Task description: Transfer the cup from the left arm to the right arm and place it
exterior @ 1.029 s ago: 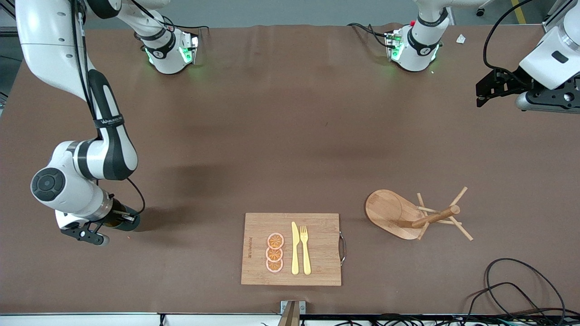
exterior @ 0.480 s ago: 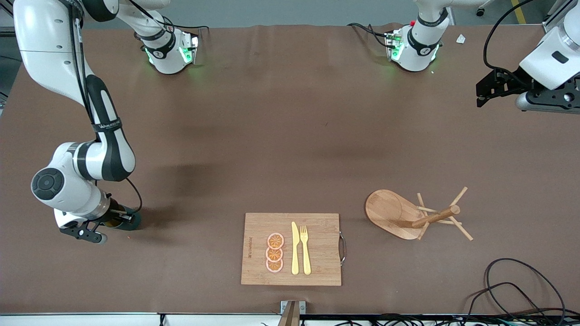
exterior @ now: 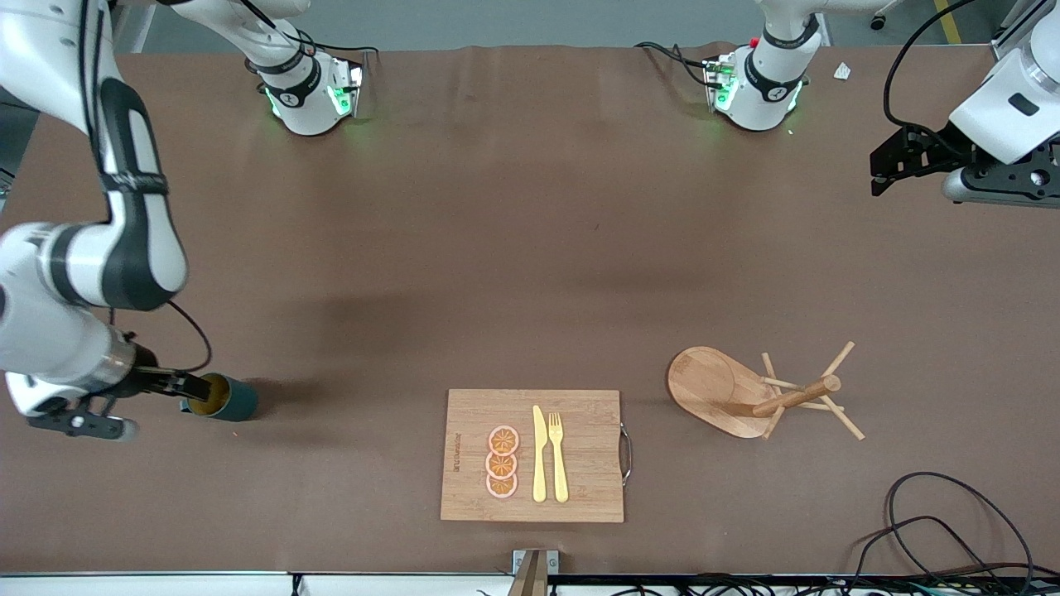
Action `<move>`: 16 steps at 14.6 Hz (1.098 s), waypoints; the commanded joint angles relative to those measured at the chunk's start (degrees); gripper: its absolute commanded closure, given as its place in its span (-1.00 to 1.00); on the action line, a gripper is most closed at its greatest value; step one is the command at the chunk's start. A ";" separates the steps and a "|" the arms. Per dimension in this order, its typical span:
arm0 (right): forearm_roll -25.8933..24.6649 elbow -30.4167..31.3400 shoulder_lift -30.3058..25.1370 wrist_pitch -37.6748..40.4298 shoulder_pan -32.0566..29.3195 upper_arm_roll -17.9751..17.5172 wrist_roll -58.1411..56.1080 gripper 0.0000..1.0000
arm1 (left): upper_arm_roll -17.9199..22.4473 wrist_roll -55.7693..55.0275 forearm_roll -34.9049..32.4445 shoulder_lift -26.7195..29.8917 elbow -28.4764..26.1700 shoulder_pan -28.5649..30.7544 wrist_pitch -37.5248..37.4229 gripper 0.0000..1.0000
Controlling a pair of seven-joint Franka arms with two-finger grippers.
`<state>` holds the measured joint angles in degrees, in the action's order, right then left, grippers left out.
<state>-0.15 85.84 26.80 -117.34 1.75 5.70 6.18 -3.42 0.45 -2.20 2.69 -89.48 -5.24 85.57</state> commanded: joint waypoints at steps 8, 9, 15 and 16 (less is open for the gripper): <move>1.30 1.70 -20.10 14.59 -1.32 -2.10 -0.29 -1.00 | -0.01 1.04 -0.52 -0.23 0.89 0.41 -0.58 -1.00; 1.30 1.88 -22.38 15.90 -0.79 -2.27 0.67 -1.00 | -0.01 0.78 -0.52 -0.14 0.89 0.32 -0.58 -1.00; 1.30 4.41 -28.81 18.20 0.09 -2.01 0.85 -1.00 | -0.27 1.04 -3.32 -0.58 0.98 -0.20 -0.41 -1.00; 1.30 6.43 -30.21 17.68 0.09 -2.01 0.77 -1.00 | -0.36 0.78 -3.68 -0.67 1.24 -0.21 -0.41 -1.00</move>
<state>0.77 87.05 0.05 -98.28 2.09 3.66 6.24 -3.40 0.46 -4.04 2.60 -89.41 -5.26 85.58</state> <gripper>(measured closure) 0.000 0.000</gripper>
